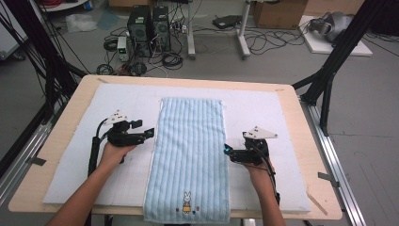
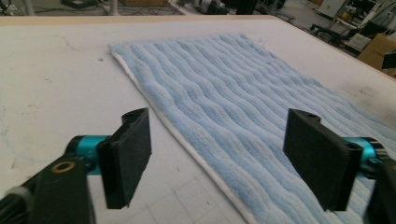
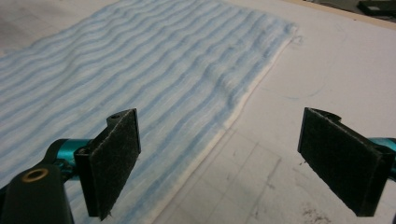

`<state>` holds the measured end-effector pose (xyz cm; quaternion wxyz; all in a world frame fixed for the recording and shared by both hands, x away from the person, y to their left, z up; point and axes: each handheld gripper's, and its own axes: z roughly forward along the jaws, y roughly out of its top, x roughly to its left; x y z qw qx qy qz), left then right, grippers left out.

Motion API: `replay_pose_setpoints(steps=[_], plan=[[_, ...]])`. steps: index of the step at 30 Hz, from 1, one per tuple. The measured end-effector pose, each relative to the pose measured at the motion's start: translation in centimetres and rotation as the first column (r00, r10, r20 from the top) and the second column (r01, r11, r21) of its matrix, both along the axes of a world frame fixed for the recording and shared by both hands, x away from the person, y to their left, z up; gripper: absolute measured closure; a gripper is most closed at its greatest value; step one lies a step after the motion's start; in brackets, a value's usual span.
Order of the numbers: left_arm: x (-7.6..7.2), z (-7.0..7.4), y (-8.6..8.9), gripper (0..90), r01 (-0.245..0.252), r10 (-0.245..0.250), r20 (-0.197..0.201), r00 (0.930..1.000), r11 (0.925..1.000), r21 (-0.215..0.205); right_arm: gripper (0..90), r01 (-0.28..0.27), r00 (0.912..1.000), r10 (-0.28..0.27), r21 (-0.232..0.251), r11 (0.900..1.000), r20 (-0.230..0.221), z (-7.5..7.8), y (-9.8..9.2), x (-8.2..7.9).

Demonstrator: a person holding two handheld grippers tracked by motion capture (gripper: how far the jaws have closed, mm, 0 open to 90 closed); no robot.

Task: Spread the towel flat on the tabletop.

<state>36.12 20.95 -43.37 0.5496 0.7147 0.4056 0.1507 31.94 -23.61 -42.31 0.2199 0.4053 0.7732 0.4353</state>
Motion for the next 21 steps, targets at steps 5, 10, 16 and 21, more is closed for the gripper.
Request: replay_pose_setpoints(steps=[5,10,16,21], plan=[[-1.0,0.1,0.7,17.6,0.004,-0.003,0.025,0.9997,0.9997,-0.023,11.9,0.012,0.9993,-0.011,-0.024,1.000,0.035,-0.3,0.0,-1.1],[-1.3,0.1,1.0,17.7,0.026,-0.025,0.041,0.9989,0.9996,-0.011,11.7,0.034,0.9978,-0.032,-0.038,0.999,0.059,-0.1,-0.3,-1.0],[-1.2,0.0,1.6,17.8,0.013,-0.012,0.046,0.9989,0.9999,-0.007,11.6,0.046,0.9976,-0.044,-0.038,0.998,0.053,-0.2,-0.1,-0.5],[-1.3,0.1,1.6,17.8,0.005,-0.005,0.047,0.9989,1.0000,-0.006,11.6,0.064,0.9978,-0.063,-0.041,0.997,0.017,-0.3,-0.3,-0.2]])
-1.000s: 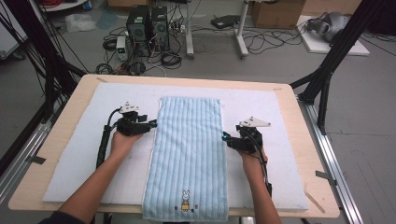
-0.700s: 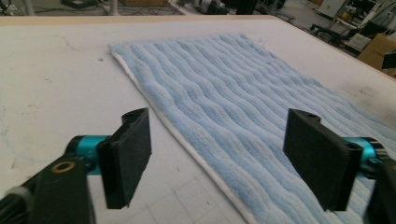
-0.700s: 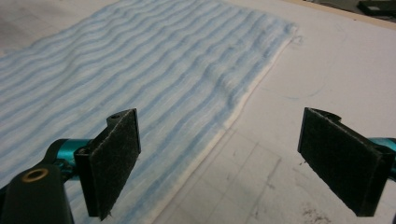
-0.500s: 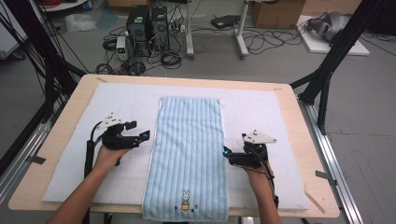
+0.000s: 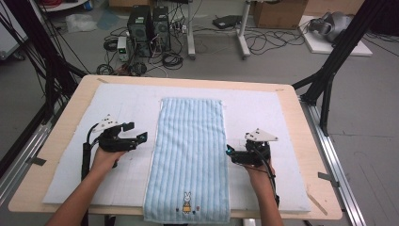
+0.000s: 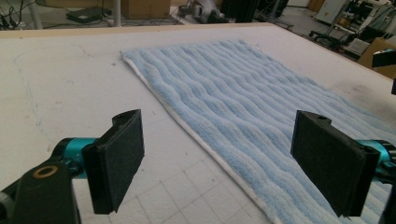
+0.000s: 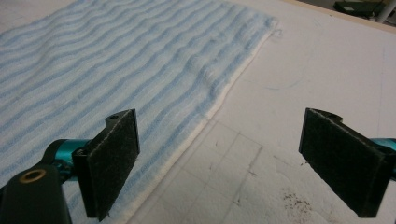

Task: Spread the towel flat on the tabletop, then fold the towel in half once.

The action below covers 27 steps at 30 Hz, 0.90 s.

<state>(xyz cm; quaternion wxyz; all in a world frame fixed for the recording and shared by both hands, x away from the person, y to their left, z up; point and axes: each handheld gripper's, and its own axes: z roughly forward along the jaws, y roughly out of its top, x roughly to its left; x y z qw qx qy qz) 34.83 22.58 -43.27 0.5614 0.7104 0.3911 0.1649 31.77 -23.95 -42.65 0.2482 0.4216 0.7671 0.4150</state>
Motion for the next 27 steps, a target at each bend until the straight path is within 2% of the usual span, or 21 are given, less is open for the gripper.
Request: replay_pose_setpoints(steps=[3,7,14,19,23,27], plan=[[-0.15,0.06,-0.14,17.9,0.003,-0.003,0.011,0.9999,0.9997,0.025,11.6,0.001,1.0000,-0.001,0.017,1.000,0.007,0.25,-0.29,-0.21],[-0.18,0.09,-0.28,17.9,0.000,0.000,0.015,0.9999,0.9996,0.027,11.6,0.008,0.9999,-0.008,0.024,1.000,0.010,0.44,-0.43,-0.51],[0.08,-0.17,-0.15,18.4,-0.006,0.006,-0.005,1.0000,0.9995,0.031,11.6,0.012,0.9999,-0.012,0.036,0.999,0.005,0.48,-0.53,-0.47],[0.31,-0.39,-0.03,18.8,-0.013,0.014,-0.025,0.9996,0.9996,0.024,11.6,0.008,0.9999,-0.008,0.026,1.000,-0.012,0.25,-0.49,-0.32],[0.33,-0.44,-0.06,18.8,-0.011,0.012,-0.032,0.9994,0.9995,0.031,11.6,0.008,0.9999,-0.008,0.020,1.000,-0.007,0.22,-0.49,-0.29],[0.70,-0.69,-0.29,18.9,-0.012,0.014,-0.056,0.9983,0.9994,0.032,11.7,0.008,0.9998,-0.008,0.032,0.999,-0.016,0.21,-0.57,-0.26]])
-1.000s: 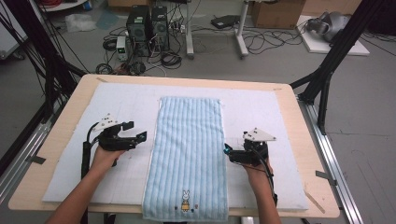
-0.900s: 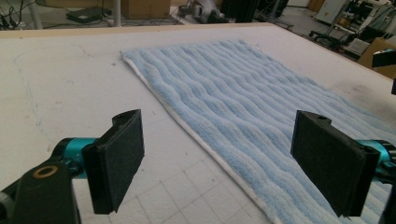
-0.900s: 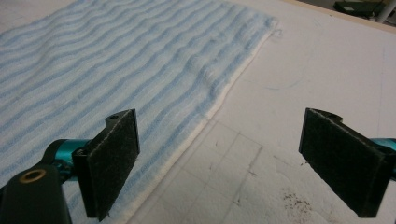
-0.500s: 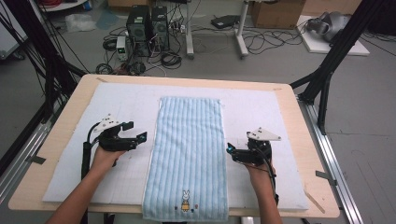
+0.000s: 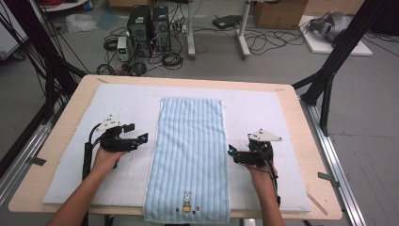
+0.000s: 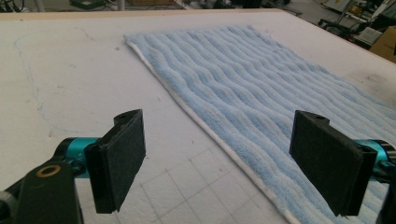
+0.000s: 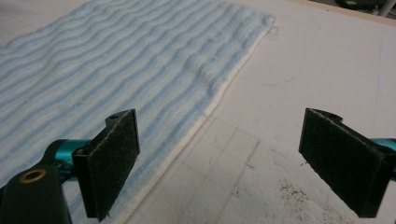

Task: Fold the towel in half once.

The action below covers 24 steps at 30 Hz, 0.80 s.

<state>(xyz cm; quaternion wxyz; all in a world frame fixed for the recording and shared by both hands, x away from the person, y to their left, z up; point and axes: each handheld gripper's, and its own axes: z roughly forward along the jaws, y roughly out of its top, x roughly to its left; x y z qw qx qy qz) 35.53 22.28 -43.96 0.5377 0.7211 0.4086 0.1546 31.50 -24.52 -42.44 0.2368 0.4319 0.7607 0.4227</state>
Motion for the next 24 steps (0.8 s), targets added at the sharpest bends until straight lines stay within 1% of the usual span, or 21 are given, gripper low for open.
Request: replay_pose_setpoints(steps=[4,7,8,9,11,13,15,18,20,22,24], plan=[[0.3,-0.1,-0.4,19.5,0.000,0.000,-0.043,0.9991,1.0000,-0.003,11.6,-0.001,0.9999,0.001,0.005,1.000,-0.012,-0.1,-0.1,0.1],[0.8,-0.3,-0.7,20.0,-0.002,0.003,-0.058,0.9983,0.9999,0.017,11.7,-0.003,0.9999,0.004,0.004,1.000,-0.012,-0.1,-0.2,0.1],[1.1,-0.2,-0.8,20.0,-0.013,0.013,-0.060,0.9981,0.9998,0.013,11.7,-0.001,1.0000,0.001,0.006,1.000,-0.009,-0.1,-0.2,0.1],[1.4,-0.1,-0.9,20.1,-0.015,0.016,-0.067,0.9976,0.9998,0.012,11.7,-0.001,1.0000,0.001,0.010,1.000,-0.009,-0.1,-0.3,0.1],[2.2,0.4,-1.3,20.1,-0.025,0.027,-0.059,0.9979,0.9994,0.023,11.7,-0.002,0.9999,0.002,0.007,1.000,-0.010,-0.1,-0.2,0.1],[3.0,0.9,-1.7,20.1,-0.036,0.037,-0.061,0.9975,0.9992,0.020,11.7,-0.003,0.9999,0.003,0.009,1.000,-0.012,-0.1,-0.2,0.1],[3.9,1.3,-2.3,20.4,-0.039,0.041,-0.072,0.9965,0.9986,0.035,11.7,-0.005,0.9999,0.005,0.009,1.000,-0.011,-0.1,-0.2,0.1],[5.2,1.4,-3.2,22.0,-0.051,0.055,-0.089,0.9945,0.9978,0.042,12.0,0.000,0.9999,0.000,0.011,1.000,-0.013,-0.1,-0.4,0.1],[5.9,1.3,-3.8,22.3,-0.053,0.058,-0.098,0.9935,0.9968,0.061,12.0,0.002,0.9999,-0.002,0.014,1.000,-0.014,-0.1,-0.4,0.1],[6.6,1.1,-4.4,22.6,-0.053,0.064,-0.111,0.9918,0.9936,0.100,12.0,0.007,0.9999,-0.007,0.015,1.000,-0.011,-0.1,-0.5,0.1],[7.2,0.9,-5.0,22.9,-0.055,0.070,-0.118,0.9906,0.9905,0.126,12.0,0.005,0.9999,-0.005,0.019,1.000,-0.013,-0.1,-0.6,0.1]])
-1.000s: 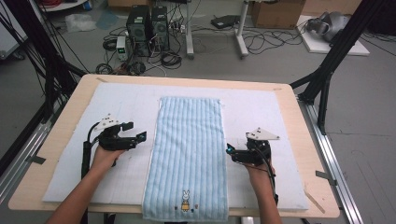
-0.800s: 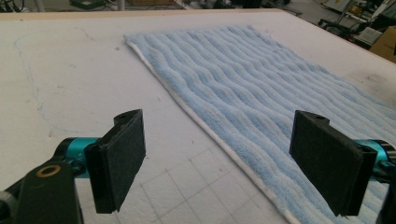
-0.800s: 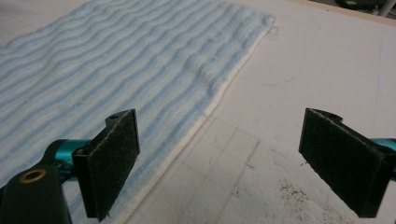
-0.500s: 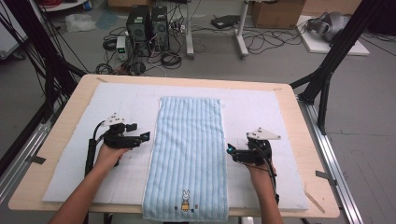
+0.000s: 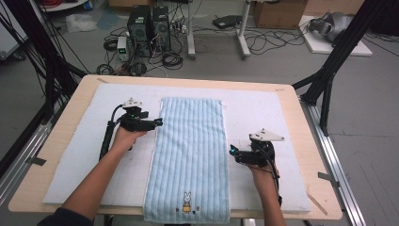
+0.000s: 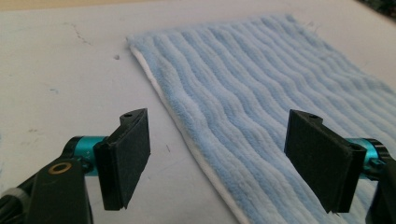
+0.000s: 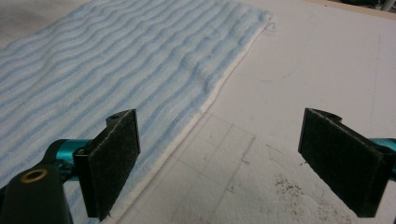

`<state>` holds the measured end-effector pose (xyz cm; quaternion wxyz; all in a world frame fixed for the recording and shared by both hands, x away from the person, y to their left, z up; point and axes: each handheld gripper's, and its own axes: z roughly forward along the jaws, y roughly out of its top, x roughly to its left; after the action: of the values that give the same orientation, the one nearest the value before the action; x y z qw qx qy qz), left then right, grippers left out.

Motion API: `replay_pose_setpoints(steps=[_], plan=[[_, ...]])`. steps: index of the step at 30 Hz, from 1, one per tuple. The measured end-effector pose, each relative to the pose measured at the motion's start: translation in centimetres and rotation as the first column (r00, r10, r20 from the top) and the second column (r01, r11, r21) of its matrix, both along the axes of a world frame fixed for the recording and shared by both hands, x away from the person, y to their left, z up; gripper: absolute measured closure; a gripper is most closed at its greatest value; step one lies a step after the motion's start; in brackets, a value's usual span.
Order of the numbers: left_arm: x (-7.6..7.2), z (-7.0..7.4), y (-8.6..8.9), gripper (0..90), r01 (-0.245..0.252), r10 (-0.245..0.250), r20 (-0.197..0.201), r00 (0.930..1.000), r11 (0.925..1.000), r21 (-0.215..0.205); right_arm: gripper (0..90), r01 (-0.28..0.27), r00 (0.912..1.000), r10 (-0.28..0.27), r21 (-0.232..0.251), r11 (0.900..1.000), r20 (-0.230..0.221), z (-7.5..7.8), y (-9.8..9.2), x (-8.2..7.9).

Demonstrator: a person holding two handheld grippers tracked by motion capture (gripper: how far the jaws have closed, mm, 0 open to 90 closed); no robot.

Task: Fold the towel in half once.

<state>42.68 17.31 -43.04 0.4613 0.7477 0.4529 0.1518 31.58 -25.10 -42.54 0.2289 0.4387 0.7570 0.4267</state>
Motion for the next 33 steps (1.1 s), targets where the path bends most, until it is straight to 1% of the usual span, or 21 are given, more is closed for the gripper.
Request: replay_pose_setpoints(steps=[2,3,4,6,7,8,11,12,13,14,15,16,18,20,21,22,23,26,28,30,33], plan=[[0.4,-0.3,-0.5,23.0,-0.012,0.012,-0.007,0.9999,0.9995,0.029,12.0,0.001,1.0000,-0.001,-0.002,1.000,-0.004,-0.1,-0.1,0.0],[0.5,-0.6,-0.6,24.1,-0.010,0.011,-0.009,0.9999,0.9989,0.047,12.0,0.002,1.0000,-0.002,-0.005,1.000,-0.006,-0.1,-0.1,0.0],[0.7,-0.9,-0.8,24.8,-0.011,0.013,-0.018,0.9998,0.9982,0.059,12.0,-0.001,1.0000,0.001,-0.004,1.000,-0.007,-0.1,-0.1,0.0],[0.8,-1.5,-1.1,25.0,-0.012,0.015,-0.033,0.9993,0.9959,0.090,12.0,-0.003,0.9999,0.003,0.013,1.000,-0.014,-0.1,0.0,0.0],[0.9,-1.7,-1.1,26.0,-0.004,0.008,-0.040,0.9991,0.9943,0.107,12.0,-0.003,0.9999,0.003,0.017,1.000,-0.013,-0.1,0.0,0.0],[0.9,-1.8,-1.2,28.0,-0.003,0.008,-0.042,0.9991,0.9935,0.114,12.0,-0.005,0.9999,0.005,0.015,1.000,-0.012,-0.1,0.1,0.0],[0.9,-1.9,-1.5,34.8,0.006,-0.002,-0.028,0.9996,0.9901,0.140,12.0,-0.010,0.9998,0.011,0.009,1.000,-0.016,-0.1,0.3,0.1],[0.8,-1.9,-1.6,39.8,0.014,-0.011,-0.020,0.9997,0.9899,0.141,12.0,-0.012,0.9998,0.012,0.005,1.000,-0.016,-0.1,0.3,0.1],[0.8,-2.0,-1.7,44.2,0.027,-0.026,-0.013,0.9996,0.9877,0.154,12.0,-0.013,0.9997,0.014,0.007,1.000,-0.019,-0.2,0.4,0.1],[0.7,-2.0,-1.7,45.7,0.036,-0.036,-0.002,0.9994,0.9828,0.181,12.0,-0.012,0.9997,0.012,0.005,1.000,-0.020,-0.2,0.4,0.1],[0.7,-2.0,-1.8,49.1,0.041,-0.043,0.007,0.9991,0.9829,0.180,12.0,-0.015,0.9997,0.015,0.009,1.000,-0.020,-0.2,0.5,0.1],[0.7,-2.0,-1.8,51.5,0.047,-0.049,0.005,0.9988,0.9826,0.179,12.0,-0.015,0.9996,0.016,0.021,1.000,-0.022,-0.2,0.5,0.1],[0.6,-2.0,-1.8,61.5,0.065,-0.068,0.008,0.9977,0.9824,0.175,12.0,-0.015,0.9996,0.016,0.042,0.999,-0.022,-0.1,0.7,0.2],[0.6,-2.0,-1.9,68.7,0.080,-0.082,0.006,0.9966,0.9831,0.165,12.0,-0.022,0.9996,0.022,0.034,0.999,-0.018,0.0,1.1,0.3],[0.6,-2.0,-1.9,74.4,0.087,-0.089,0.004,0.9960,0.9840,0.155,12.0,-0.021,0.9995,0.022,0.029,0.999,-0.024,0.0,1.4,0.3],[0.6,-2.0,-1.9,80.8,0.092,-0.093,0.005,0.9956,0.9838,0.154,12.0,-0.025,0.9993,0.025,0.017,1.000,-0.027,-0.1,1.7,0.5],[0.5,-2.0,-2.0,84.1,0.093,-0.095,0.005,0.9955,0.9829,0.159,12.0,-0.024,0.9991,0.025,0.009,1.000,-0.036,-0.2,1.9,0.6],[0.5,-2.0,-2.0,86.3,0.097,-0.099,0.009,0.9950,0.9840,0.149,12.1,-0.026,0.9983,0.025,-0.017,1.000,-0.052,-0.3,2.5,1.2],[0.6,-2.0,-1.8,86.5,0.095,-0.096,-0.002,0.9954,0.9891,0.112,12.1,-0.020,0.9977,0.019,-0.020,1.000,-0.065,-0.3,2.8,1.9],[0.6,-1.9,-1.5,86.5,0.088,-0.087,-0.008,0.9961,0.9932,0.076,12.0,-0.018,0.9976,0.016,-0.035,0.999,-0.067,-0.2,3.2,2.9],[0.6,-1.7,-1.4,86.4,0.087,-0.087,-0.004,0.9962,0.9947,0.055,12.0,-0.010,0.9955,0.005,-0.054,0.998,-0.095,-0.2,3.9,4.8]])
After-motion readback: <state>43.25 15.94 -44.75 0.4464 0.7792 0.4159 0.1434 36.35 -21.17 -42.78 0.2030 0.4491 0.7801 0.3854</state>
